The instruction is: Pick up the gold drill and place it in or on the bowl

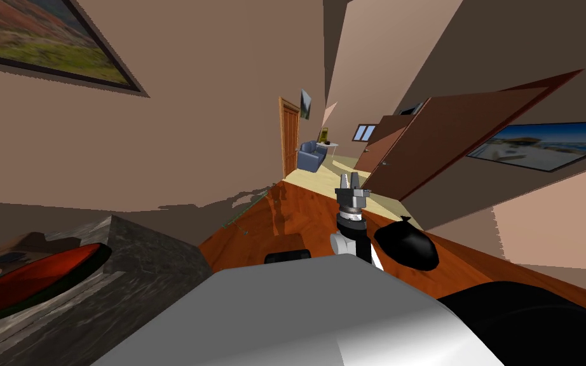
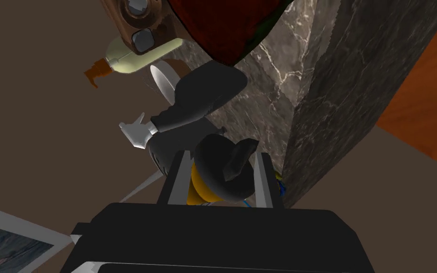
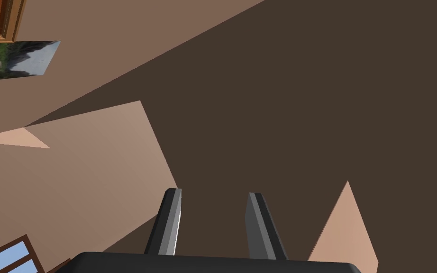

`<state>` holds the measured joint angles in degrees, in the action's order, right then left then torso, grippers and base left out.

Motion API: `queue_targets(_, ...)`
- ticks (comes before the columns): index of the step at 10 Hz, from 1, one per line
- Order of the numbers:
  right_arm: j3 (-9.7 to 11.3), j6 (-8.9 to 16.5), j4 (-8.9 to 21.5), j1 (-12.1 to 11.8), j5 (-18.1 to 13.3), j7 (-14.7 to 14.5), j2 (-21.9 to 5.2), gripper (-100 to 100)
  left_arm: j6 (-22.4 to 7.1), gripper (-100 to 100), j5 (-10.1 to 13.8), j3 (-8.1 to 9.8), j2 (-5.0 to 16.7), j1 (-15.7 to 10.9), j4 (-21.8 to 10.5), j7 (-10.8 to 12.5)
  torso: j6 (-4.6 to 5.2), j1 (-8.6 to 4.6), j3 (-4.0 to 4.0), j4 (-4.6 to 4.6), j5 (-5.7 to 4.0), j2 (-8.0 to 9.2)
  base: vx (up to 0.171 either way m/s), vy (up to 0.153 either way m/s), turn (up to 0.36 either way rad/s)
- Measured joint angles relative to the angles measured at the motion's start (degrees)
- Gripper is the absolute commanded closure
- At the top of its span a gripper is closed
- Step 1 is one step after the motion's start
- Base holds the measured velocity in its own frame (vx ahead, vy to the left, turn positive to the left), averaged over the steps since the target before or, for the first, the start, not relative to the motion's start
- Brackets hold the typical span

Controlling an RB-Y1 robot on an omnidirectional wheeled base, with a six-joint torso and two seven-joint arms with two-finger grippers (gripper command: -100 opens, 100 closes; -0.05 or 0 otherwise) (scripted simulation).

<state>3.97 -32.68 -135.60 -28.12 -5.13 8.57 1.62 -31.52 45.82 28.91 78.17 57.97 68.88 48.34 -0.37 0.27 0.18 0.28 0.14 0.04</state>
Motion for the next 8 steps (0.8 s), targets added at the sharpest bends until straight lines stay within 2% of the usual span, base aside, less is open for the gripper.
queue_targets(8, 0.0, 0.0, 0.0, 0.0, 0.0, 0.0, 0.0, 0, -7.73, 100, 11.73, 1.94, 0.51, -4.29, -1.81, 8.91, -0.01, 0.2, 0.06, 0.03, 0.07, 0.1, 0.105, 0.075, 0.016)
